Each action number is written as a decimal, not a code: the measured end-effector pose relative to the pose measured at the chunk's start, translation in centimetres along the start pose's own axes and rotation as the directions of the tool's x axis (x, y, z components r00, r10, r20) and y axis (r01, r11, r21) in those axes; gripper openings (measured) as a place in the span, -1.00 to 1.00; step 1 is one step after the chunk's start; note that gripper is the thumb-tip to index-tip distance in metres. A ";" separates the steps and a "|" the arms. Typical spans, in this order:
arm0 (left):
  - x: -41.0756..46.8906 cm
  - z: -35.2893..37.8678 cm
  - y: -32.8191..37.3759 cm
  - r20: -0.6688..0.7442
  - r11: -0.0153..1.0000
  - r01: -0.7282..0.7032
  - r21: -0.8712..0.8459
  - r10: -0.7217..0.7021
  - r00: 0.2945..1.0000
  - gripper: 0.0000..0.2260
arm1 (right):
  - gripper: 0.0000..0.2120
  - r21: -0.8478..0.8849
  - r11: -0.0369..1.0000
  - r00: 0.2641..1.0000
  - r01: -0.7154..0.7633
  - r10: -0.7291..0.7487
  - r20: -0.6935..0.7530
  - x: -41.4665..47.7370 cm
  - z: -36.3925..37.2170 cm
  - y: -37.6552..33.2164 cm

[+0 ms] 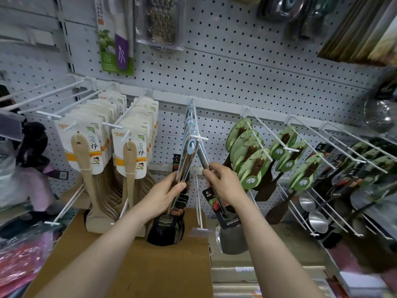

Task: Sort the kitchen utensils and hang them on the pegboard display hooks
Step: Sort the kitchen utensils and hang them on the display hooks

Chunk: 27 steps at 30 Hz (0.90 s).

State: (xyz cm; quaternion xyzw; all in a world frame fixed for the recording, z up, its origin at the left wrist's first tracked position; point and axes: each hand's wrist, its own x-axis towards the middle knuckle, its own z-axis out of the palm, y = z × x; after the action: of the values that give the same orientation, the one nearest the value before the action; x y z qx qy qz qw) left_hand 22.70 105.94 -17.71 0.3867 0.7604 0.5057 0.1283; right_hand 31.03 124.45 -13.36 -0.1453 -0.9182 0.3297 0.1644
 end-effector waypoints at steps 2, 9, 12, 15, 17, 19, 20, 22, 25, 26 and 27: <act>-0.1 -0.2 0.1 0.006 1.000 0.000 0.002 0.000 1.000 -0.73 | -0.80 0.003 1.000 1.000 -0.004 0.004 0.011 0.1 0.3 -0.1; -0.4 -0.8 0.3 0.008 0.999 0.006 0.036 -0.006 1.000 -0.73 | -0.81 0.040 0.999 0.999 -0.009 0.007 0.047 0.3 0.2 -0.1; -0.5 -0.8 0.7 0.006 1.000 0.013 0.026 -0.013 1.000 -0.78 | -0.79 0.040 0.999 0.999 0.001 -0.003 0.049 0.3 0.1 -0.1; -0.5 -0.7 0.9 0.005 1.000 0.011 0.017 -0.012 1.000 -0.79 | -0.78 0.056 0.998 0.998 0.012 -0.015 0.056 0.3 0.0 0.0; -0.6 -0.6 1.1 0.009 1.000 0.010 0.013 -0.010 1.000 -0.81 | -0.77 0.063 0.998 0.998 0.012 -0.015 0.055 0.4 -0.2 0.2; -0.7 -0.5 1.2 0.011 1.000 0.011 0.005 -0.011 1.000 -0.85 | -0.76 0.061 0.998 0.998 0.018 -0.021 0.051 0.4 -0.4 0.3; -0.7 -0.5 1.3 0.010 1.000 0.013 0.000 -0.013 1.000 -0.87 | -0.76 0.063 0.998 0.998 0.018 -0.021 0.053 0.4 -0.5 0.3; -0.9 -0.6 1.5 0.012 1.000 0.013 -0.005 -0.013 1.000 -0.88 | -0.77 0.079 0.997 0.998 0.012 -0.017 0.066 0.4 -0.7 0.2; -1.2 -0.7 2.1 0.025 1.000 0.002 -0.004 -0.002 1.000 -0.86 | -0.77 0.138 0.990 0.996 0.001 -0.014 0.093 0.4 -0.6 0.0; -1.3 -0.7 2.2 0.027 1.000 0.000 -0.005 0.000 1.000 -0.87 | -0.77 0.162 0.987 0.995 -0.001 -0.015 0.097 0.4 -0.5 -0.1; -1.4 -0.7 2.5 0.028 1.000 0.001 -0.009 -0.001 1.000 -0.88 | -0.77 0.174 0.985 0.995 -0.001 -0.016 0.096 0.3 -0.4 -0.2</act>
State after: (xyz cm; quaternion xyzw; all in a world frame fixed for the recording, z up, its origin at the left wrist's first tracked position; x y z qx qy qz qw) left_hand 24.35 104.97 -15.53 0.3928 0.7564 0.5036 0.1408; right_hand 30.89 124.62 -12.90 -0.1109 -0.8933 0.4148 0.1331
